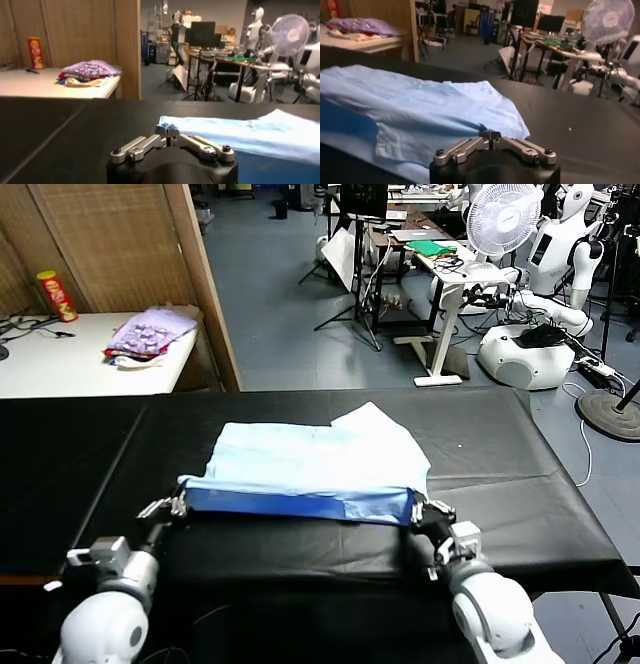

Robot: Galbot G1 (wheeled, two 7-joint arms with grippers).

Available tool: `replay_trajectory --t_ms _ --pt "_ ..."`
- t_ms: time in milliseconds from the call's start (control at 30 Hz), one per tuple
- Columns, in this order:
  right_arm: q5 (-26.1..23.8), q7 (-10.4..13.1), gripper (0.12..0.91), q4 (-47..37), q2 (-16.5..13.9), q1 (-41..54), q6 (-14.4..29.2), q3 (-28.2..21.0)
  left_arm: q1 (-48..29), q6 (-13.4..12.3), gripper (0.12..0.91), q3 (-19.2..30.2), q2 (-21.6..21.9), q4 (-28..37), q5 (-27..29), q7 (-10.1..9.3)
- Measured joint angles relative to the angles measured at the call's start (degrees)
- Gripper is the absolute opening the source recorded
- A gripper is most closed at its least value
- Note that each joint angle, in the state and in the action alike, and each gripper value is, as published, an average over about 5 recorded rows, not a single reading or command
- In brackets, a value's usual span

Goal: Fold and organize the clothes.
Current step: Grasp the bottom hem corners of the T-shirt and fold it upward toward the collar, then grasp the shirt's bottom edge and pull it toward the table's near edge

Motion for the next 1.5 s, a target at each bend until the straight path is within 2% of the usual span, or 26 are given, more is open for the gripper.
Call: replay_trajectory --t_ms 100,167,233,367,467,533,633,833,1067,1300,1367,1500 --pt "1.1 -0.5 0.246 0.7 -0.6 -0.7 0.0 0.7 -2.4 -0.1 0.134 1.5 0.3 3.1 0.6 0.03" --pt "1.9 -0.4 0.362 2.0 -1.2 -2.0 -0.2 1.4 -3.9 0.0 0.163 2.4 0.3 5.0 0.8 0.00" --pt "2.8 0.4 0.463 3.8 -1.5 -3.7 -0.6 2.3 -5.1 0.0 0.241 3.1 0.2 6.4 0.9 -0.01" --pt "4.6 1.8 0.686 6.1 -1.3 -7.7 -1.2 4.2 -5.8 0.0 0.459 3.6 0.1 7.4 0.9 0.11" --pt "5.3 1.9 0.777 6.5 -0.8 -10.5 -1.2 5.4 -5.1 0.1 0.626 3.4 0.2 7.4 0.7 0.43" --pt "5.4 1.7 0.791 6.4 -0.5 -11.9 -1.1 5.8 -4.4 0.1 0.724 3.1 0.2 7.5 0.6 0.81" --pt "5.4 1.6 0.797 6.1 -0.1 -12.9 -0.9 6.2 -3.2 0.3 0.787 2.7 0.2 7.7 0.3 1.33" --pt "5.9 1.6 0.798 5.3 -1.0 -11.8 -0.4 5.9 -1.9 0.7 0.798 2.4 0.1 9.1 -1.0 1.66" --pt "4.8 1.6 0.798 2.9 -1.8 -5.9 1.8 3.6 -2.0 0.8 0.798 2.6 -0.3 9.4 -1.5 1.66" --pt "1.2 4.2 0.798 -4.0 -0.9 1.9 7.0 1.3 -1.5 0.8 0.798 2.8 -0.6 8.7 -0.9 1.54" --pt "2.4 3.0 0.798 -5.1 -1.1 3.2 7.3 1.3 -1.3 0.8 0.798 2.7 -0.7 8.7 -0.8 1.52" --pt "4.7 -1.9 0.798 -2.8 -3.1 2.4 6.9 1.7 -1.2 0.8 0.798 2.5 -0.7 8.8 -0.6 1.47"
